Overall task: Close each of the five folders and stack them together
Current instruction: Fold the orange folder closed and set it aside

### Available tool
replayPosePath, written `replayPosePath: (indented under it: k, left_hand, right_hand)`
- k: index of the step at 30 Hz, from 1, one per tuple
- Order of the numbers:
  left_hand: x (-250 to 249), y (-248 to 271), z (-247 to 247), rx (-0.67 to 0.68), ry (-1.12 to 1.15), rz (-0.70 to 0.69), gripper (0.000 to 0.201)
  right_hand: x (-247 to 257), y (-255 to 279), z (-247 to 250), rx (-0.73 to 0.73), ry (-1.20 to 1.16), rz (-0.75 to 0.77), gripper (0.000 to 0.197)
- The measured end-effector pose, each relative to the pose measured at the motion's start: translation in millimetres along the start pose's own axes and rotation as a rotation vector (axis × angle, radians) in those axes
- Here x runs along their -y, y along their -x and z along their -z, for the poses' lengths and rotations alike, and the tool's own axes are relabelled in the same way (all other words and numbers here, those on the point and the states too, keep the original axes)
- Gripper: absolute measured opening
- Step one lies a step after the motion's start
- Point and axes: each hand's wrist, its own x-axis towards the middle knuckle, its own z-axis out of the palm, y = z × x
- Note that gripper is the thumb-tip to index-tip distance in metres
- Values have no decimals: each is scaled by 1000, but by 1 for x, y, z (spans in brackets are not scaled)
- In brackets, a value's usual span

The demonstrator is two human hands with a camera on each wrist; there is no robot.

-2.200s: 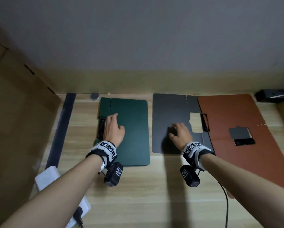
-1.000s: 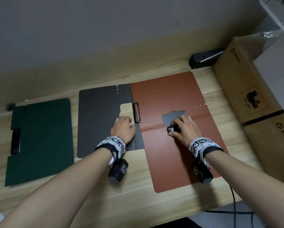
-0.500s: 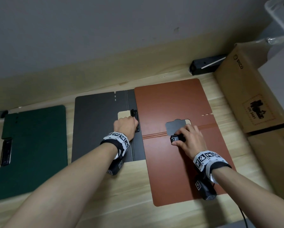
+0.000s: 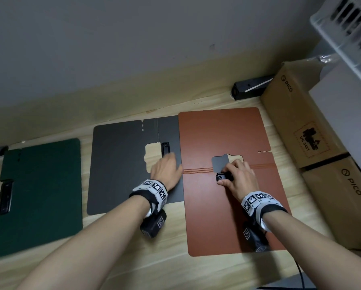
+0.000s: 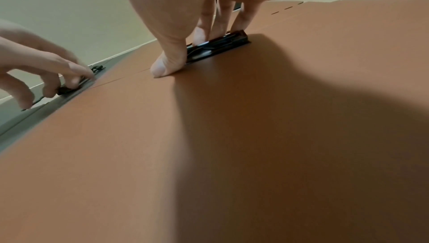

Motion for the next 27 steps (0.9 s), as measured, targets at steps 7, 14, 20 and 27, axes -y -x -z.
replayPosePath:
  k: [7, 14, 20, 27]
  left_hand:
    - [-32, 0, -22, 117, 265, 239, 41]
    - [-24, -10, -21, 82, 775, 460, 19]
    - [26, 28, -16, 53, 930, 456, 29]
    - [92, 99, 20, -17, 991, 593, 27]
  right_hand:
    - [1, 5, -3, -20, -21, -9, 35]
    - [-3, 4, -1, 50, -88, 9, 38]
    - [-16, 1, 25, -157, -270, -201, 59]
    - [5, -17, 14, 76, -607, -475, 40]
